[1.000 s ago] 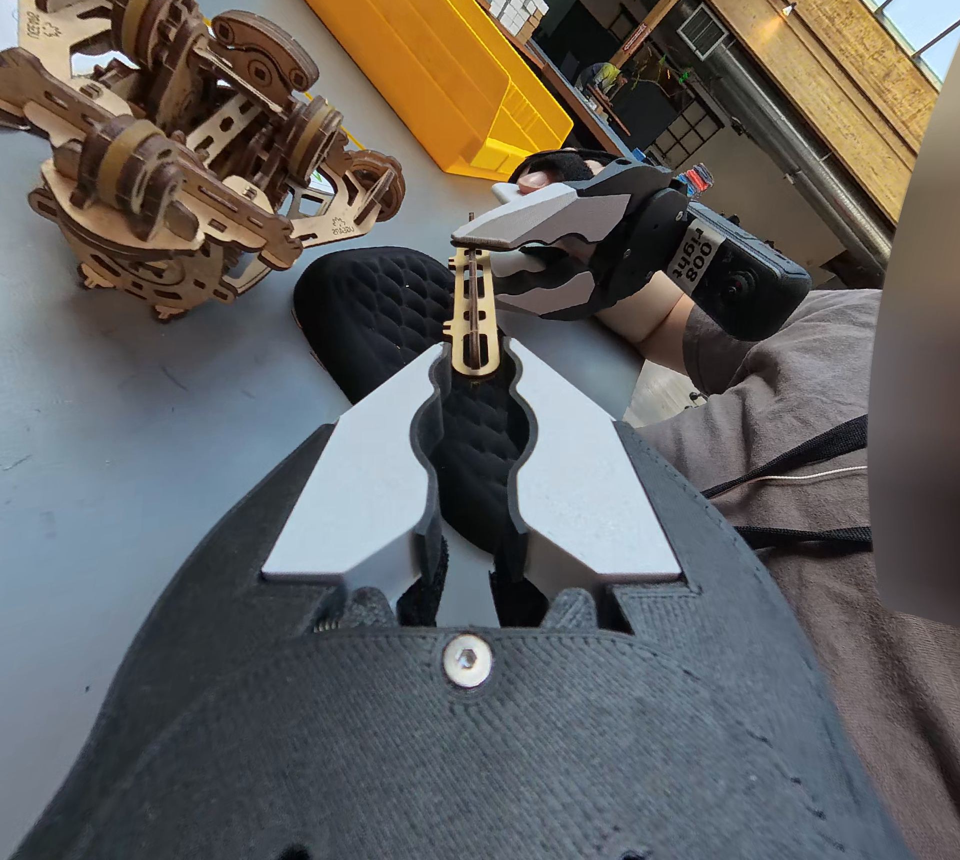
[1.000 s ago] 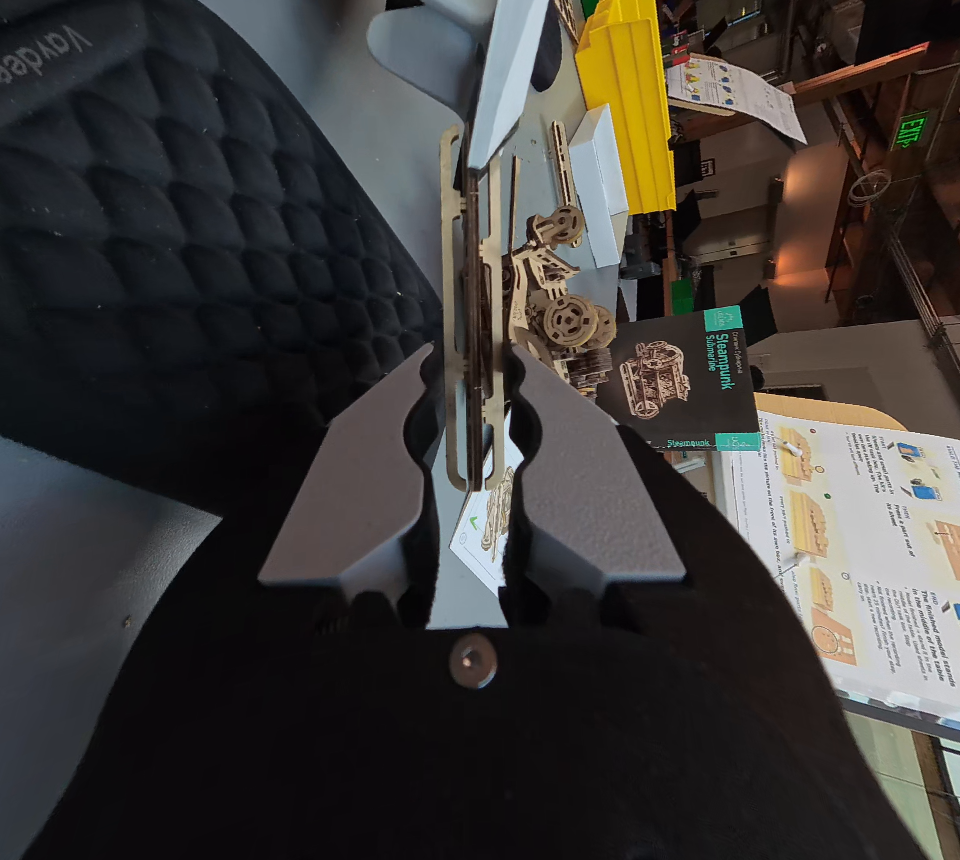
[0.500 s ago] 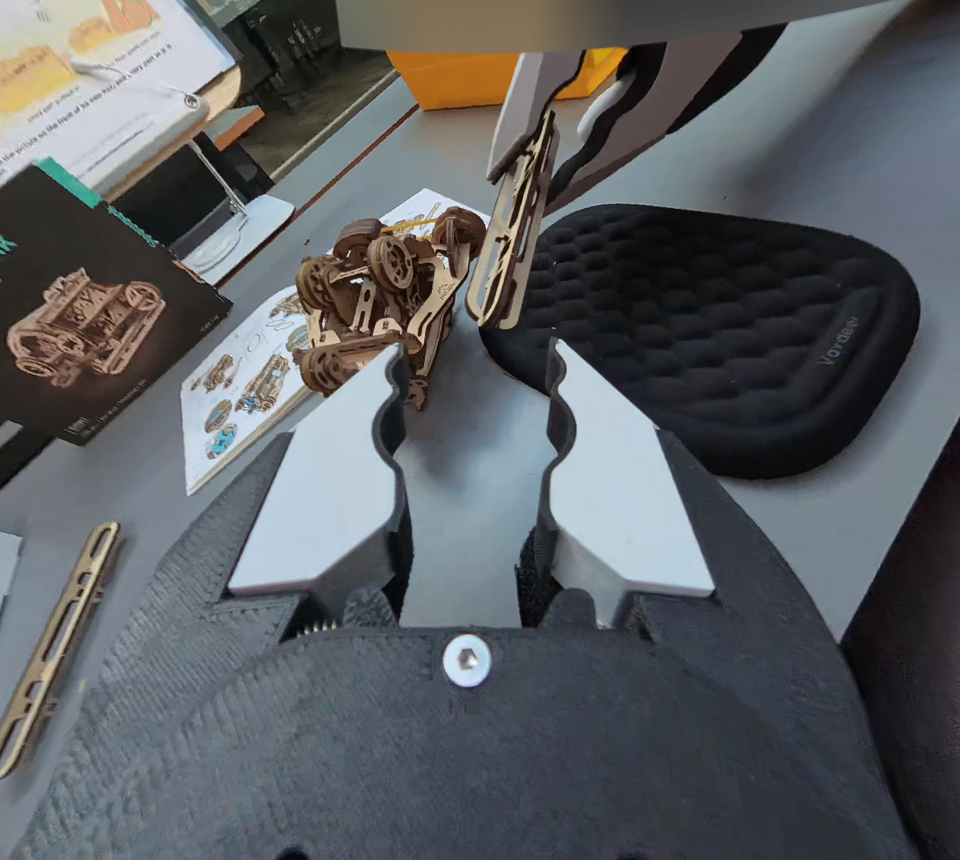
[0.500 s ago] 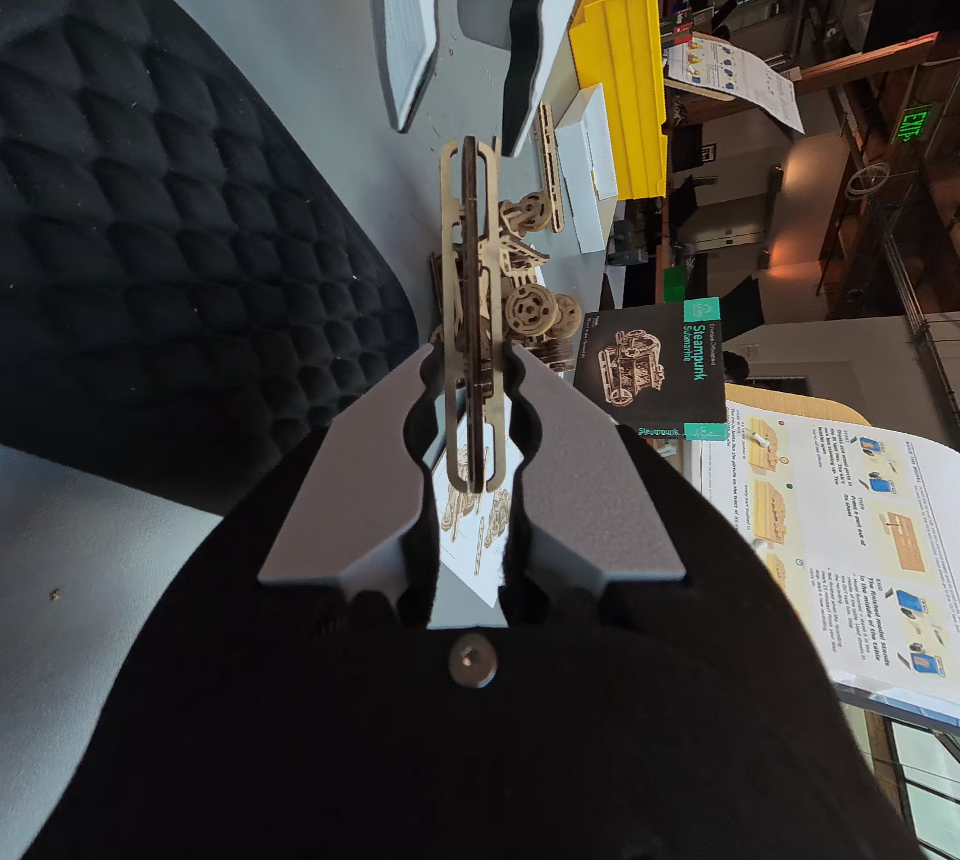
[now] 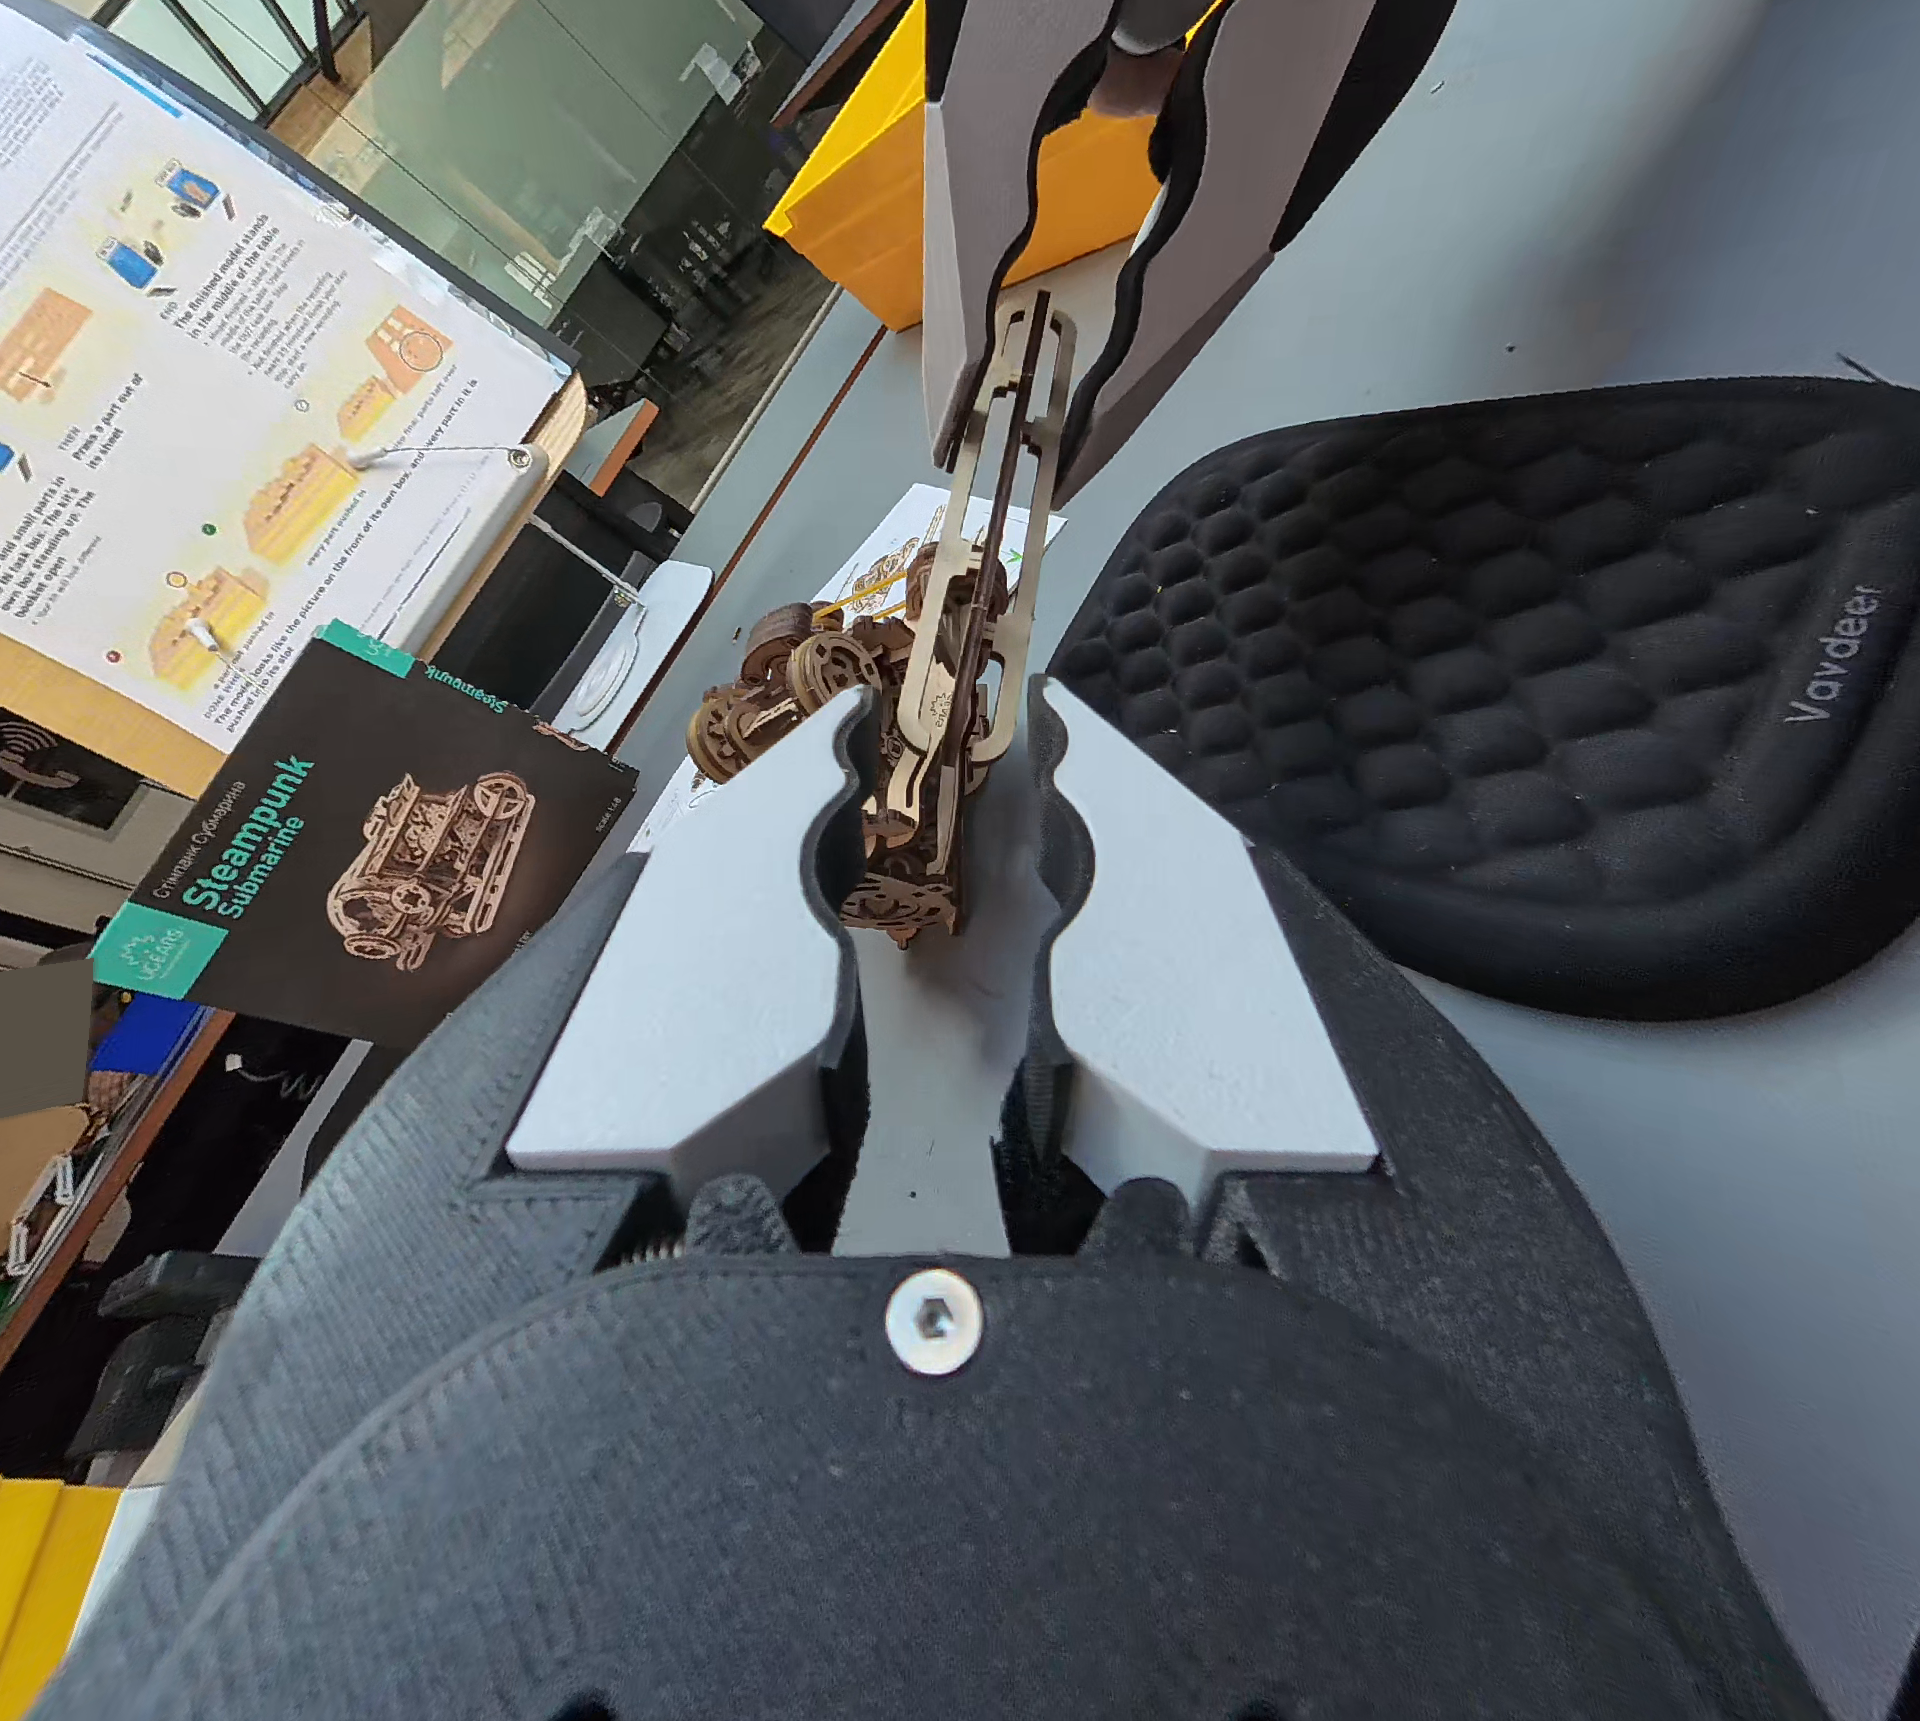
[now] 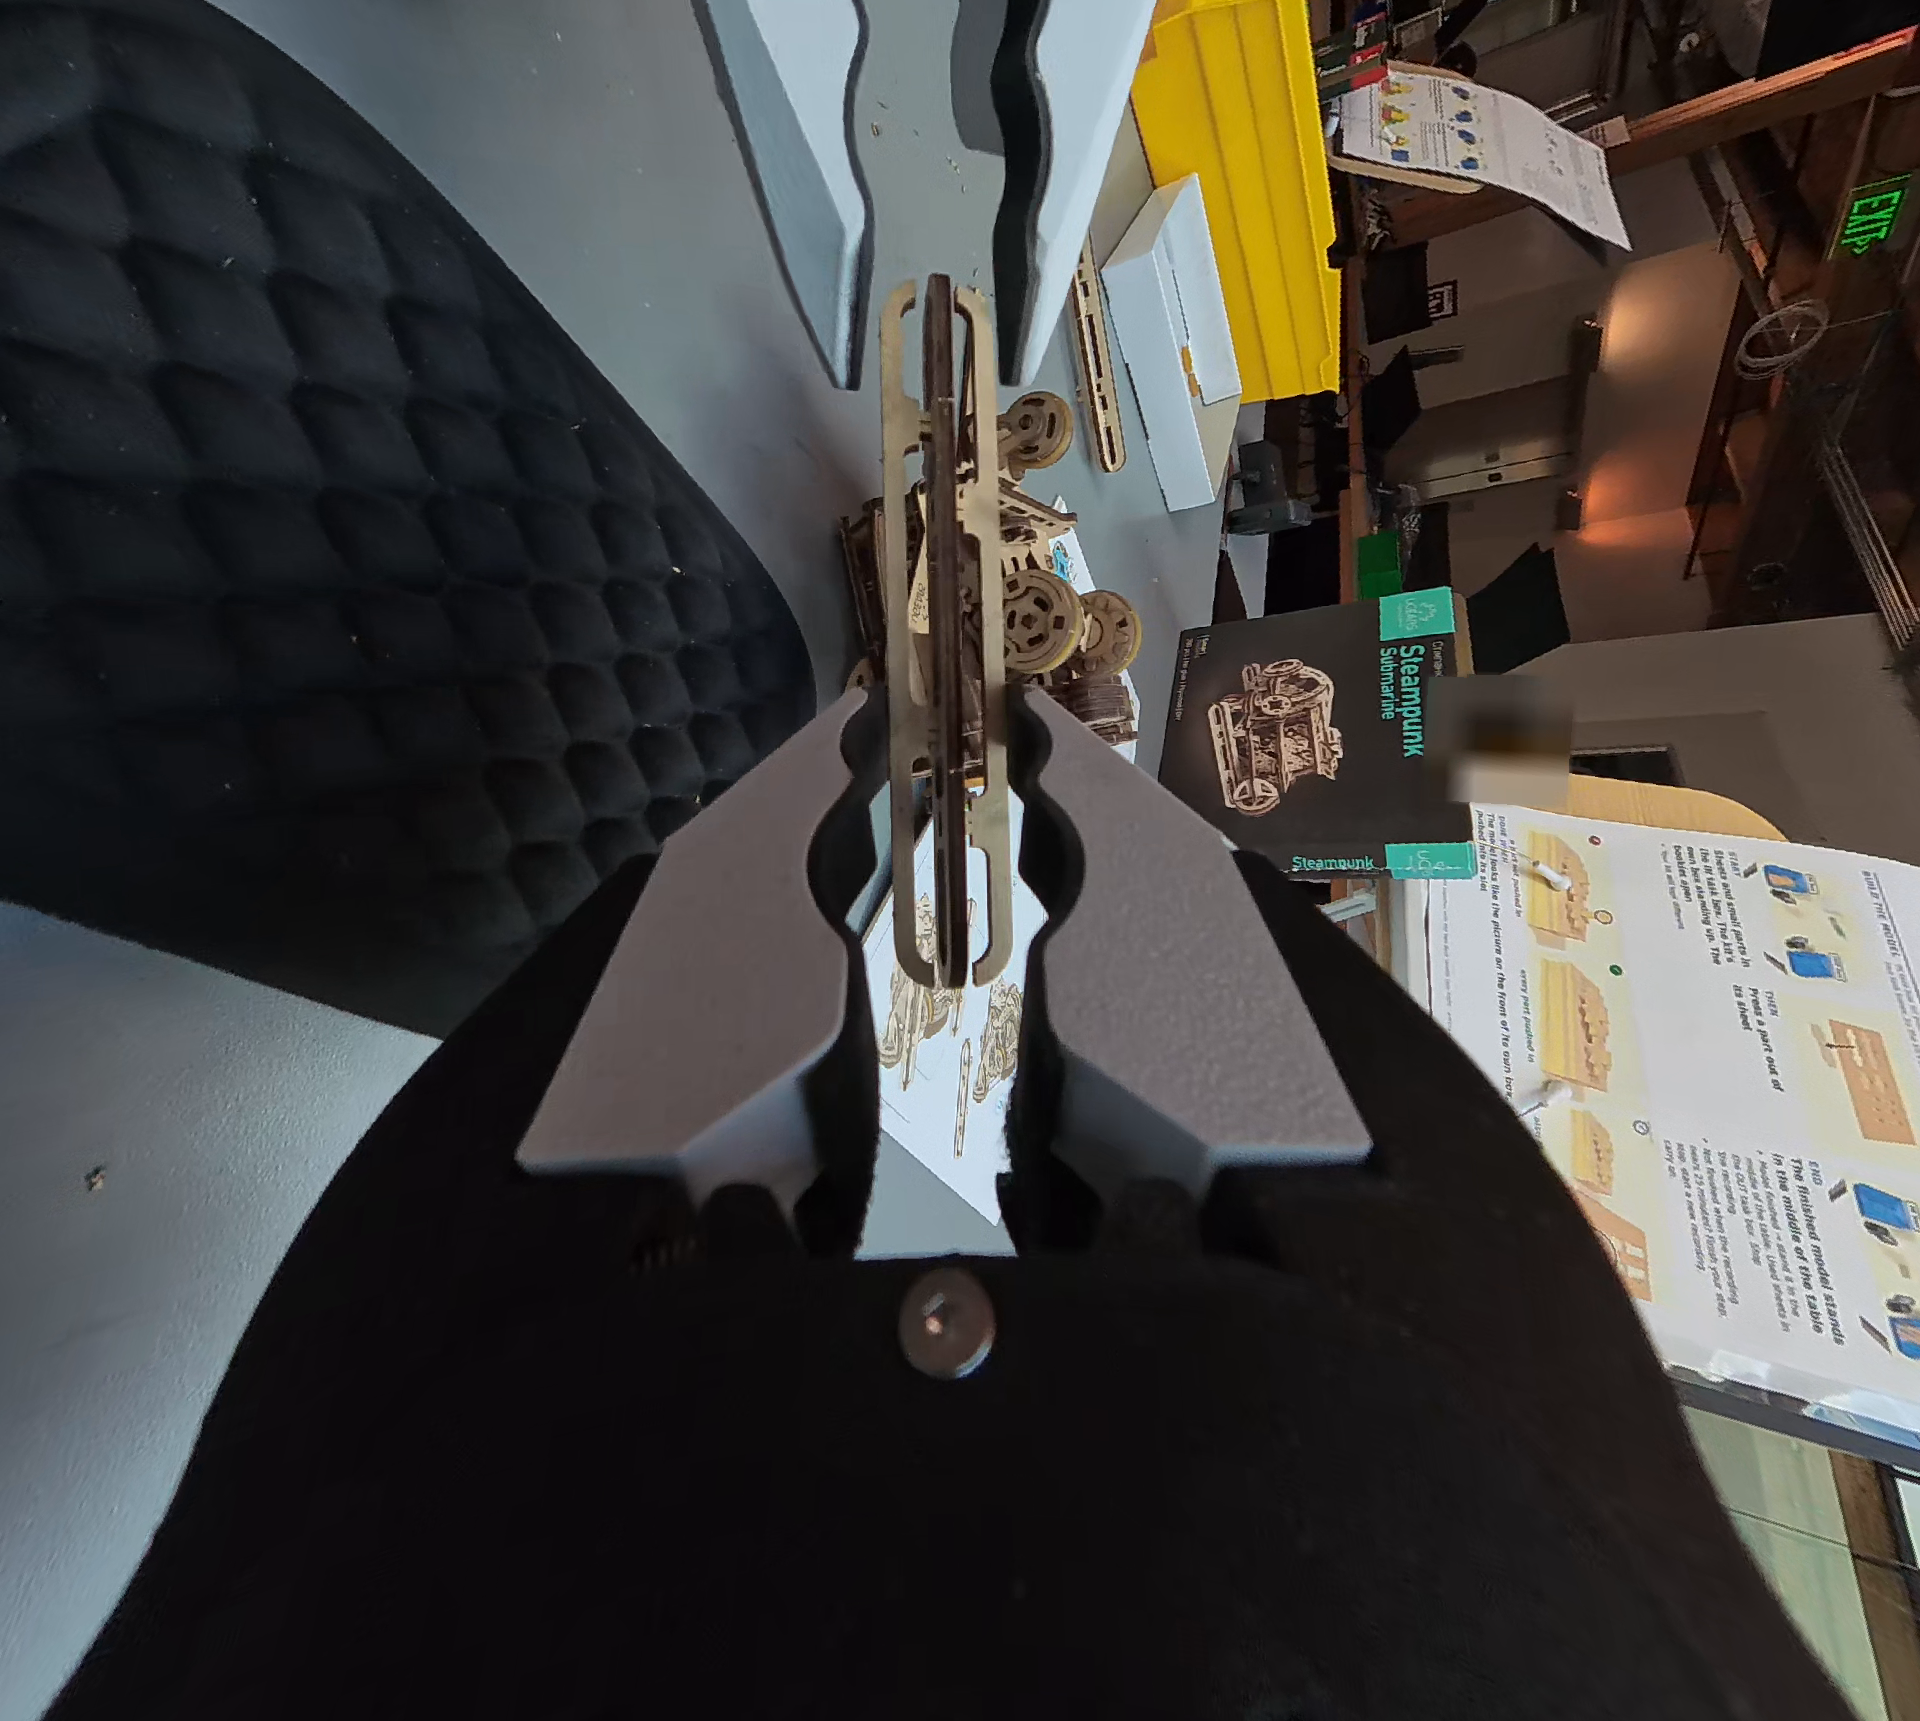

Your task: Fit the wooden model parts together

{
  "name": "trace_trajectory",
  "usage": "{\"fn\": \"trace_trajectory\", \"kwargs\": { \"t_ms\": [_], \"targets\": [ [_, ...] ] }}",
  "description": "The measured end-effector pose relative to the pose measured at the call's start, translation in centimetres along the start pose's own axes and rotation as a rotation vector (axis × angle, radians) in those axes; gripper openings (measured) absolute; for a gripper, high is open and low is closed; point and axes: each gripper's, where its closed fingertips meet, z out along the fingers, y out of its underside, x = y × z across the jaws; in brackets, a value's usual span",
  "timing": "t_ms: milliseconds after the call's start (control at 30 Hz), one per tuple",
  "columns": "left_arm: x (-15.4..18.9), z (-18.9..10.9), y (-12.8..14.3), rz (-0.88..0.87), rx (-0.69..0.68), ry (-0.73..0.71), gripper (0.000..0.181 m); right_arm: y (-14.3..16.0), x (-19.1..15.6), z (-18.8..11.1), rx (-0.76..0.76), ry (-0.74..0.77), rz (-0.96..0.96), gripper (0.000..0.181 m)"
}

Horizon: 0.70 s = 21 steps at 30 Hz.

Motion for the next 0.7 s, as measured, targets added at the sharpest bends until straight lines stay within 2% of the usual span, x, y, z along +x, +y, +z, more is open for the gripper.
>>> {"fn": "trace_trajectory", "kwargs": {
  "t_ms": [33,400,700],
  "targets": [
    [-0.1,0.0,0.0,0.008,0.001,-0.005,0.023,0.0,0.0,0.0,-0.001,0.0,0.001,0.02],
    [-0.9,0.2,0.8,-0.013,-0.023,-0.026,0.02,0.4,0.8,1.1,-0.014,-0.048,-0.027,0.02],
    [-2.8,0.7,2.1,-0.118,-0.019,-0.042,0.02,1.1,2.6,2.7,-0.061,-0.173,-0.047,0.02]
  ]
}}
